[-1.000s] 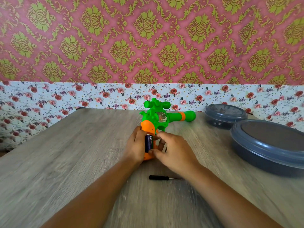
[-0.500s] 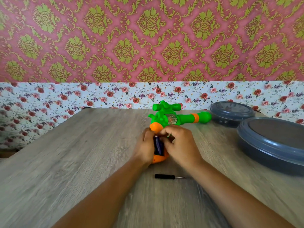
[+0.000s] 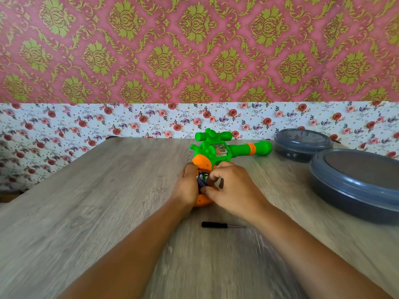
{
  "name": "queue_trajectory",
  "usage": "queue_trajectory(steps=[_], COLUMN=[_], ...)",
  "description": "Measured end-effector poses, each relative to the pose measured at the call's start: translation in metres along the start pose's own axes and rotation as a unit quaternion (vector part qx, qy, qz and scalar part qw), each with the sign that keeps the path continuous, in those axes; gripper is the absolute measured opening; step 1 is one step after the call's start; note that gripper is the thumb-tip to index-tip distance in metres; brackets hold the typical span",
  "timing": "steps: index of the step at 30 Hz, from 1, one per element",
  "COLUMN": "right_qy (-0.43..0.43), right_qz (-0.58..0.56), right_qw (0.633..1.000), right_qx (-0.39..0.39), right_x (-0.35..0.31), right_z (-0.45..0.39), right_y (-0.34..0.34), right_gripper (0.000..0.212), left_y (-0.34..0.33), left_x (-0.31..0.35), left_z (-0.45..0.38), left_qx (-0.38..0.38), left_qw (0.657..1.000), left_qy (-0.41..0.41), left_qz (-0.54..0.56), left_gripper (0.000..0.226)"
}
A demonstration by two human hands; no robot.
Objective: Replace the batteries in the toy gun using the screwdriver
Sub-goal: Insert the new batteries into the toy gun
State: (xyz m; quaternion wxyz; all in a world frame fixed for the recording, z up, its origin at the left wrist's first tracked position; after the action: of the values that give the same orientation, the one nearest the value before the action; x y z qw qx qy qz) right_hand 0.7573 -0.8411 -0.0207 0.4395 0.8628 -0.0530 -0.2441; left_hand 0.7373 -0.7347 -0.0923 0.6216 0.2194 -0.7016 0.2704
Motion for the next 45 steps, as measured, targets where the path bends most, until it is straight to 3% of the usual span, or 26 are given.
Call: queue_trajectory(steps=[2, 5, 8, 11, 14, 17, 25, 29, 33, 37, 40, 45], right_qy=[-0.004, -0.031, -0.097, -0.138, -0.120, -0.111, -0.133, -0.129, -0.131, -0.155, -0.153, -0.085], right_qz=[0.027, 0.015, -0.127, -0.279, -0.230, -0.176, -0.191, -0.206, -0.214, -0.213, -0.224, -0.159], right_qw=[0.999, 0.999, 0.987, 0.943, 0.928, 0.929, 0.942, 0.942, 0.949, 0.957, 0.956, 0.978], right_qx=[-0.029, 0.013, 0.035, -0.118, -0.266, -0.305, -0.242, -0.230, -0.190, -0.118, -0.116, -0.108], right_x=[-0.001, 0.006, 0.023, 0.016, -0.003, -0.007, -0.002, -0.001, 0.008, 0.024, 0.029, 0.016], right_z=[0.000, -0.002, -0.004, 0.003, 0.019, 0.024, 0.018, 0.017, 0.013, 0.006, 0.004, 0.004], right_y=[-0.003, 0.012, 0.025, -0.003, -0.029, -0.037, -0.027, -0.027, -0.022, -0.012, -0.007, -0.009], right_gripper=[0.014, 0.012, 0.004, 0.026, 0.041, 0.057, 0.045, 0.039, 0.042, 0.019, 0.011, 0.019], left_y=[-0.003, -0.009, -0.011, -0.012, -0.012, -0.013, -0.006, -0.003, -0.005, -0.002, -0.003, -0.002], left_x=[-0.005, -0.006, -0.003, 0.002, 0.003, 0.007, 0.012, 0.021, 0.023, 0.020, 0.020, 0.021], left_z=[-0.001, 0.001, 0.002, 0.004, 0.004, 0.007, 0.008, 0.009, 0.013, 0.010, 0.010, 0.011], left_qx=[-0.011, -0.035, -0.045, -0.065, -0.069, -0.068, -0.032, -0.017, -0.016, 0.000, -0.002, -0.001], left_qw=[0.999, 0.994, 0.990, 0.991, 0.993, 0.993, 0.998, 0.998, 0.998, 0.996, 0.995, 0.993], left_qy=[0.021, 0.043, 0.045, 0.032, 0.019, 0.012, -0.023, -0.057, -0.058, -0.065, -0.072, -0.074], left_qz=[0.029, 0.090, 0.128, 0.110, 0.095, 0.096, 0.049, 0.006, -0.027, -0.056, -0.071, -0.089], left_gripper=[0.038, 0.047, 0.050, 0.056, 0.055, 0.056, 0.045, 0.014, 0.026, 0.016, 0.015, 0.015])
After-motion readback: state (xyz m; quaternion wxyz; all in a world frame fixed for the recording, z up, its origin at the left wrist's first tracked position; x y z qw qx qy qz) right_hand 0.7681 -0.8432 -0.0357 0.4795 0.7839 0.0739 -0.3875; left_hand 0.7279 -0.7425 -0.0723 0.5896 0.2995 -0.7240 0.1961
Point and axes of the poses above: each hand's wrist, its own z-axis away from the middle knuckle, its own y-axis out of the back of the hand, x = y × z, the point moved 10 cm from there along -z, towards the middle knuckle, and after that the axes turned 6 degrees about z, right-handed, at the moved point
